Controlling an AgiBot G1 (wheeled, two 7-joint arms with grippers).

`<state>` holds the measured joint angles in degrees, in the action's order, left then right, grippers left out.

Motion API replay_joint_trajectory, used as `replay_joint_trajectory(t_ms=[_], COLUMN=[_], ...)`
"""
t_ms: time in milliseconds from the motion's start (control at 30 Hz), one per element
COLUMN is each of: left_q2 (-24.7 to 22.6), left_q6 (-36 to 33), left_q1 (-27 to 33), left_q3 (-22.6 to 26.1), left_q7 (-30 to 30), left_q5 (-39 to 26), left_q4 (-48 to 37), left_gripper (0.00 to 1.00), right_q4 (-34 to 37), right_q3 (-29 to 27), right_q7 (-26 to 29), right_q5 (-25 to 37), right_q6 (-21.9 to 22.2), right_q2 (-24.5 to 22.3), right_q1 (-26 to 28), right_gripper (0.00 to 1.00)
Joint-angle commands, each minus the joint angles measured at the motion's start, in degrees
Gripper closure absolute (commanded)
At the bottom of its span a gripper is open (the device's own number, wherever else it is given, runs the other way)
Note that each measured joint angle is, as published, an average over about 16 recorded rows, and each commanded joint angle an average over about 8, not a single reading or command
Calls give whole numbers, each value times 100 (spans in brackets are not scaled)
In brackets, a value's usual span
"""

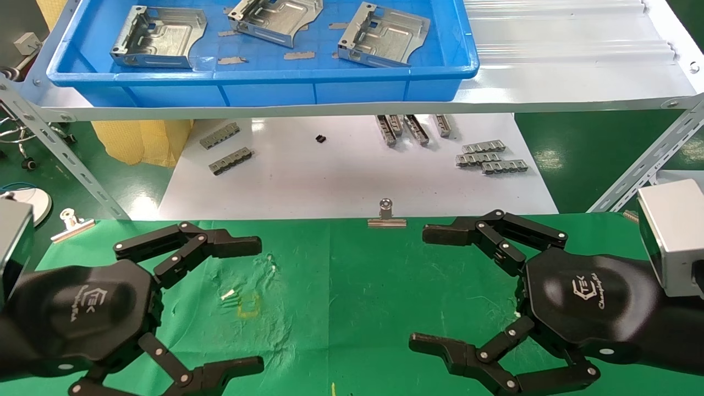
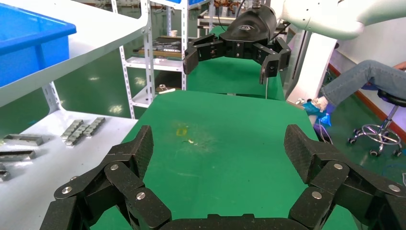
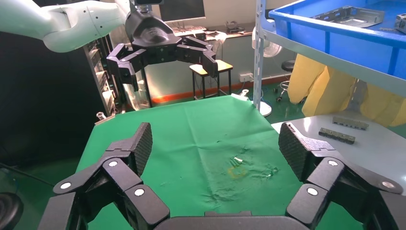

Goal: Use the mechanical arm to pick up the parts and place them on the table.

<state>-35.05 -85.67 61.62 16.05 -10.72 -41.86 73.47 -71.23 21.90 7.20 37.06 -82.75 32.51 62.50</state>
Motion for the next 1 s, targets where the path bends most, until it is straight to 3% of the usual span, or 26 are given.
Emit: replay_joint_trajectory(t_ms=[33, 1000], left_q2=[0, 0], left_q6=[0, 0], left_q1=[0, 0], left_q3=[0, 0], left_q7=[0, 0], left_q5=[0, 0], left_q4=[0, 0], left_gripper=[0, 0], right_q4=[0, 0], right_q3=[0, 0], right_q7=[0, 0], right_q5=[0, 0], right_q6=[0, 0], right_q2=[0, 0], right_q1=[0, 0], right_gripper=[100, 100])
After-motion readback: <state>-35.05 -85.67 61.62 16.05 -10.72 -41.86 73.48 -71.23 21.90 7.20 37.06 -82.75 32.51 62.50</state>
